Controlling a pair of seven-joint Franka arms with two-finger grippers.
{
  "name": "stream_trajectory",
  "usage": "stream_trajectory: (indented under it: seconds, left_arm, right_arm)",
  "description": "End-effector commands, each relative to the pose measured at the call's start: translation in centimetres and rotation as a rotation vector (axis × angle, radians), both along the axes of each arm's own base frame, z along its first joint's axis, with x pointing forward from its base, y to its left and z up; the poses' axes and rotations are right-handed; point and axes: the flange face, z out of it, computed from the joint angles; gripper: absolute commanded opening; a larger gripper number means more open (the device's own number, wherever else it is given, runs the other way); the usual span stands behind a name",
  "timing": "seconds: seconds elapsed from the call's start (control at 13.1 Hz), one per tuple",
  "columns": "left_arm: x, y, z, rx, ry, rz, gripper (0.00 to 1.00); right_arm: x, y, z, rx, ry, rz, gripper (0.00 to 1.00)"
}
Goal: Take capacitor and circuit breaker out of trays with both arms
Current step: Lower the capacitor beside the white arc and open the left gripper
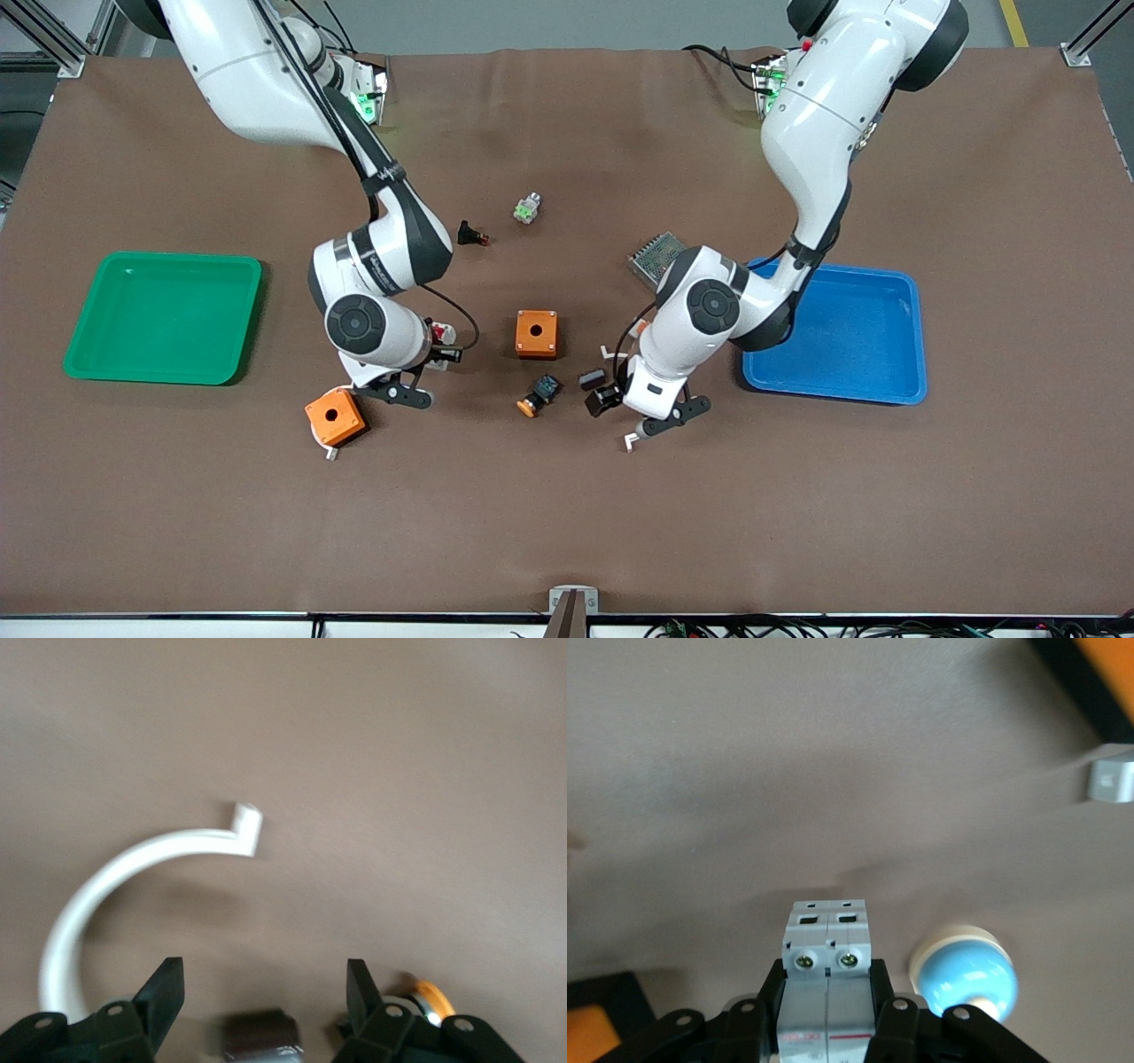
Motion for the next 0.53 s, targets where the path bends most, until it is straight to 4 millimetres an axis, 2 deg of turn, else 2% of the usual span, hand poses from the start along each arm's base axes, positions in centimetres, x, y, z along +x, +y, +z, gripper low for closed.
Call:
stream_trajectory:
  seconds: [0.0, 0.15, 0.23, 0.3, 0.38, 0.46]
  left_arm:
    - [2.0, 5.3, 4.2, 0.100, 0.007, -0.008, 0.82]
    - [2.4, 7.8, 6.8, 0.135, 0.042, -0.034, 0.82]
    - [3.1, 10.6, 8.7, 0.145, 0.056, -0.035, 0.82]
    - [3.3, 12.7, 11.2, 0.154, 0.066, -0.050, 0.82]
    - [3.4, 14.7, 13.7, 0.159, 0.065, -0.075, 0.83]
    - [3.6, 17.2, 15.7, 0.168, 0.064, -0.094, 0.86]
  right_arm:
    - [0.7, 1.0, -1.3, 0.021, 0.011, -0.023, 0.06]
    - [0.5, 1.8, -1.7, 0.020, 0.012, -0.017, 0.08]
    - [0.4, 1.9, -2.2, 0.020, 0.022, -0.021, 0.11]
    - [0.5, 1.9, -2.3, 0.023, 0.021, -0.025, 0.29]
    - [0.5, 1.9, -2.5, 0.022, 0.023, -0.025, 0.39]
    - [0.6, 1.9, -2.2, 0.025, 0.022, -0.028, 0.74]
